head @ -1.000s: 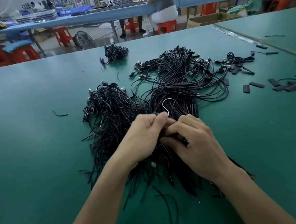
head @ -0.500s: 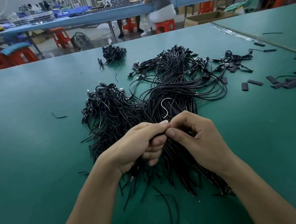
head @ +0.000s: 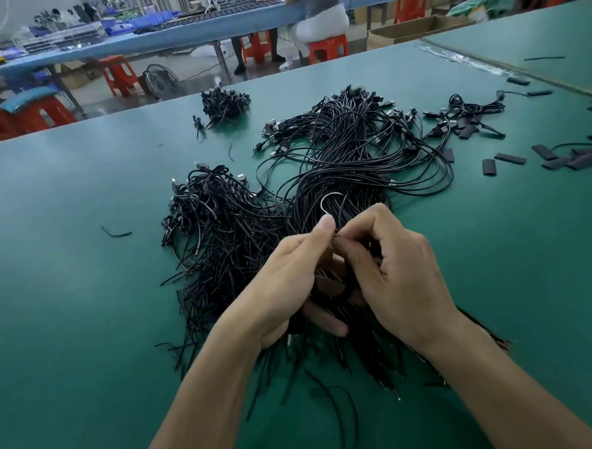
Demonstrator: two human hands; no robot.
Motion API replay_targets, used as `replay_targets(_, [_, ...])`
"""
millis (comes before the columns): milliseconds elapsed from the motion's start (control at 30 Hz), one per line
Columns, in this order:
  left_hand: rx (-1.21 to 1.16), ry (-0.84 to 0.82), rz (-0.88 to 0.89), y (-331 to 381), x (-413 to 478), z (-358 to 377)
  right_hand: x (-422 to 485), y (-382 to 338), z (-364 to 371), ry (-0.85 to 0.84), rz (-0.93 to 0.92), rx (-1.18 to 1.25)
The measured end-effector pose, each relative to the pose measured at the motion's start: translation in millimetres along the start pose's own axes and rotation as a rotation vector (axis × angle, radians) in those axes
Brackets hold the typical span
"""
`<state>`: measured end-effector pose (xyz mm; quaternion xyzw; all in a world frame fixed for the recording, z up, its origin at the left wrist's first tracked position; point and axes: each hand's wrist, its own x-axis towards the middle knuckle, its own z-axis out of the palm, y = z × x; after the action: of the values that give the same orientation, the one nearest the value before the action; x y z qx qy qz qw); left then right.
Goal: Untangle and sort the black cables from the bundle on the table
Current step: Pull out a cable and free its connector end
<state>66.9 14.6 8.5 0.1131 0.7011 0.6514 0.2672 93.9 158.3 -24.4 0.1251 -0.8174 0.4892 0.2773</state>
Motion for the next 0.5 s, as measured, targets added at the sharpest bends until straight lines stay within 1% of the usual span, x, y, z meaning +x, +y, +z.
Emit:
replay_targets(67, [0.004, 0.010, 0.013, 0.0, -0.3, 0.9, 1.4, -3.2, 0.9, 0.040, -0.024, 0.005])
replay_targets(167, [0.104, 0.038, 0.024, -2.7, 1.0, 3.6, 2.6, -3.6, 3.1, 0.075, -0.036, 0.012])
replay_targets(267, [0.148, 0.127, -0.012, -2.5, 1.8, 7.0, 3.6, -2.1, 5.4, 0.085, -0.023, 0.017])
replay_targets(367, [0.190, 0.173, -0.049, -1.4, 2.9, 5.8, 5.1, -0.7, 6.8, 0.087, -0.018, -0.008])
replay_targets(433, [0.182, 0.220, -0.036, 0.7, 3.5, 3.8, 5.4, 0.6, 5.8, 0.068, 0.007, -0.028])
replay_targets(500, [0.158, 0.301, 0.009, 3.6, 2.9, -1.8, 4.4, -0.1, 6.6, 0.047, 0.065, -0.078])
